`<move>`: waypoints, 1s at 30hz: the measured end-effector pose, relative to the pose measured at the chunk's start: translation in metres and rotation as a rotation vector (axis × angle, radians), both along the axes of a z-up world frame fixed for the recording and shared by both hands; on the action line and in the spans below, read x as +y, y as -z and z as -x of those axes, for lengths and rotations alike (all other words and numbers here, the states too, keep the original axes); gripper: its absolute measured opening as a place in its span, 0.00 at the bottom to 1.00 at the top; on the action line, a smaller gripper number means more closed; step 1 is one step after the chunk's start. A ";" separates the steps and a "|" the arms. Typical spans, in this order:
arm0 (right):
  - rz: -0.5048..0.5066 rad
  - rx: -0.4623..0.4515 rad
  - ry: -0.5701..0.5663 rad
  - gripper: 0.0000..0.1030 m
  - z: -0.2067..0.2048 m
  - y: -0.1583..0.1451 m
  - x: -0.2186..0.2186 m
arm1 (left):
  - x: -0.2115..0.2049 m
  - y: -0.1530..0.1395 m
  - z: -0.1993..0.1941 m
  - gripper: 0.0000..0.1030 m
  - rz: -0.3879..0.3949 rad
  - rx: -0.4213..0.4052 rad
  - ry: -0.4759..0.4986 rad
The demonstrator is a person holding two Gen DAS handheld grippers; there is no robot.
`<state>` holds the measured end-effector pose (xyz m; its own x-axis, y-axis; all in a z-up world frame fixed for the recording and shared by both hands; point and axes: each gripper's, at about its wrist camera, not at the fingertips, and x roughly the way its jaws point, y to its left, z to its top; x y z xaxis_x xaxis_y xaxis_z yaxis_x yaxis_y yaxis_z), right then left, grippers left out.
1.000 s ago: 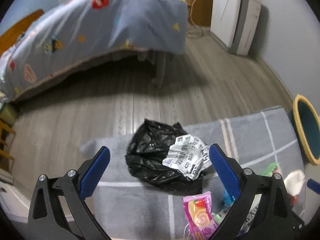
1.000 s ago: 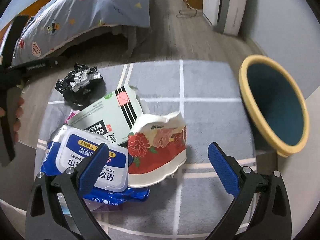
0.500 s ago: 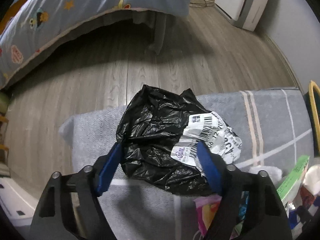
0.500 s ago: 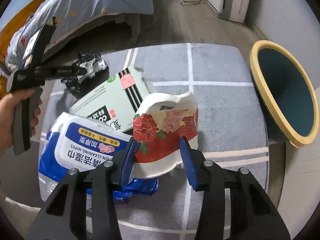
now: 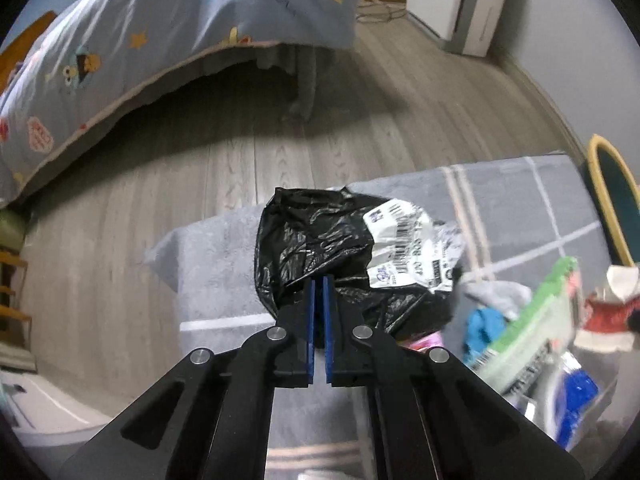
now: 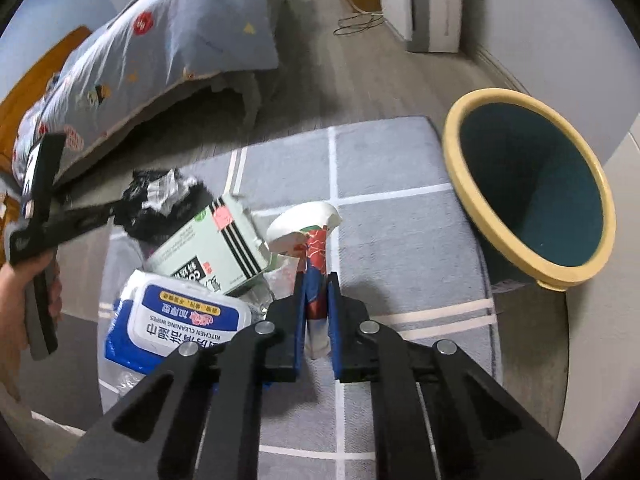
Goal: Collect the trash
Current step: 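Grasp the black plastic bag with the left tool while the right tool grasps the red-floral paper cup, then carry both items to the yellow-rimmed bin and open both tools to drop them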
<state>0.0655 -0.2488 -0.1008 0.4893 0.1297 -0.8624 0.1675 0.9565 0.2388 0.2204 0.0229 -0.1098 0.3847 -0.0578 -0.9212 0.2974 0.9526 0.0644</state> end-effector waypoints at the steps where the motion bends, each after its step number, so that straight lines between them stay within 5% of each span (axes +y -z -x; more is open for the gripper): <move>1: -0.003 -0.008 0.002 0.09 0.002 -0.002 -0.002 | 0.000 -0.005 0.005 0.04 0.012 -0.009 0.002; 17: -0.009 -0.156 0.003 0.09 0.016 -0.091 -0.043 | -0.041 -0.157 0.082 0.04 0.125 -0.387 0.113; 25: 0.123 -0.241 0.022 0.09 0.025 -0.135 -0.084 | -0.099 -0.200 0.104 0.04 0.176 -0.440 0.247; 30: 0.123 -0.278 0.115 0.09 0.034 -0.140 -0.131 | -0.155 -0.212 0.117 0.04 0.186 -0.452 0.356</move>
<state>0.0311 -0.3800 0.0388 0.7133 -0.0371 -0.6999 0.2207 0.9597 0.1741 0.1034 -0.1324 0.1021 0.6635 -0.3991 -0.6329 0.5818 0.8070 0.1010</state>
